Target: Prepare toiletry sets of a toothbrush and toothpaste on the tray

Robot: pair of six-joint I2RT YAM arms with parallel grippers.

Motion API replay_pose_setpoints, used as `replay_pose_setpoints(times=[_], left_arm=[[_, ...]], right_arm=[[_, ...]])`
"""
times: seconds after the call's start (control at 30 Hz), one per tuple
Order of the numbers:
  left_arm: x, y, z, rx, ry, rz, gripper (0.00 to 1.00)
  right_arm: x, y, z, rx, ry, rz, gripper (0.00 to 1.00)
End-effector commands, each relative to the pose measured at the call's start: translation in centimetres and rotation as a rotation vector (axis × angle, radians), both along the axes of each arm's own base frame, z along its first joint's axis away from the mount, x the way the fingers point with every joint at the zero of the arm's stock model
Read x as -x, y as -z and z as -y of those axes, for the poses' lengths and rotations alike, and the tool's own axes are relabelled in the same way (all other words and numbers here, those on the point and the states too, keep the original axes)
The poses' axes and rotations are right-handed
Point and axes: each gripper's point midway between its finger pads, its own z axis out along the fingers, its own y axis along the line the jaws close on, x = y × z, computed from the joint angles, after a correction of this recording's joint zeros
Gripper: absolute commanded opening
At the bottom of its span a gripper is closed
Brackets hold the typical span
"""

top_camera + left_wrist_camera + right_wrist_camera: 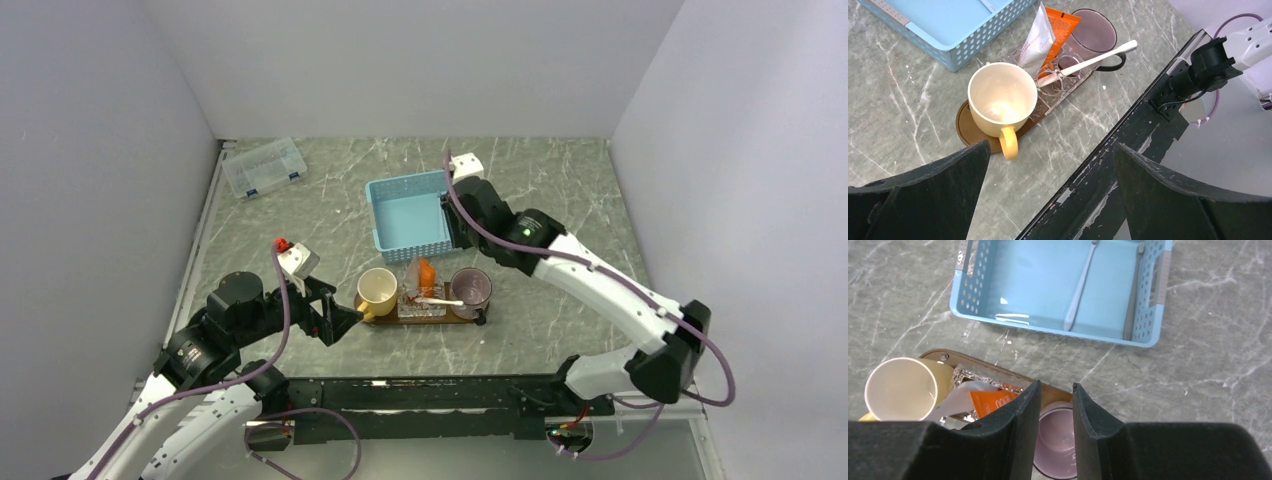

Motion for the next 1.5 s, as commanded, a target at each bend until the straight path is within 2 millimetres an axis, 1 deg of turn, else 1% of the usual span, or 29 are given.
replay_pose_setpoints(times=[0.0, 0.13, 0.3, 0.43, 0.53, 0.7, 0.97, 1.03, 1.13, 1.2, 1.37, 1.47], left_arm=[[-0.4, -0.9, 0.3, 0.031, -0.005, 0.037, 0.99], [-0.4, -0.7, 0.4, 0.026, 0.0, 0.029, 0.99], [-0.4, -0.7, 0.4, 0.025, 0.001, 0.025, 0.99], [-0.5, -0.6, 0.3, 0.021, -0.007, 0.025, 0.99], [-0.6, -0.4, 0.3, 0.016, -0.007, 0.019, 0.99], [-0.7, -0.3, 0.4, 0.013, -0.008, 0.016, 0.99], [-1.0, 0.1, 0.5, -0.006, -0.014, 0.0, 0.99], [-1.1, 0.1, 0.4, -0.009, -0.017, 0.0, 0.99], [-1.1, 0.3, 0.4, -0.013, -0.019, -0.006, 0.99], [-1.2, 0.4, 0.5, -0.017, -0.02, -0.011, 0.99], [-1.3, 0.5, 0.5, -0.022, -0.021, -0.016, 0.99], [-1.4, 0.6, 0.5, -0.024, -0.024, -0.018, 0.99]], right_arm=[[-2.0, 0.0, -1.8, -0.013, -0.078, -0.051, 0.32], [-4.9, 1.4, -2.9, -0.015, -0.074, -0.086, 0.32], [-8.1, 4.0, -3.6, -0.02, -0.058, -0.145, 0.31], [-10.1, 6.3, -4.3, -0.009, -0.054, -0.194, 0.32], [-11.4, 7.9, -4.3, -0.009, -0.042, -0.22, 0.33], [-13.8, 10.6, -3.6, -0.019, -0.008, -0.266, 0.34], [-16.2, 15.0, -3.1, -0.007, 0.02, -0.327, 0.35], [-17.0, 15.6, -2.9, -0.009, 0.033, -0.332, 0.35], [-18.3, 16.0, -2.8, -0.029, 0.042, -0.328, 0.36], [-18.9, 16.8, -2.8, -0.035, 0.048, -0.344, 0.36], [-20.1, 18.2, -2.9, -0.041, 0.06, -0.36, 0.36], [-20.5, 19.4, -2.8, -0.036, 0.072, -0.373, 0.36]])
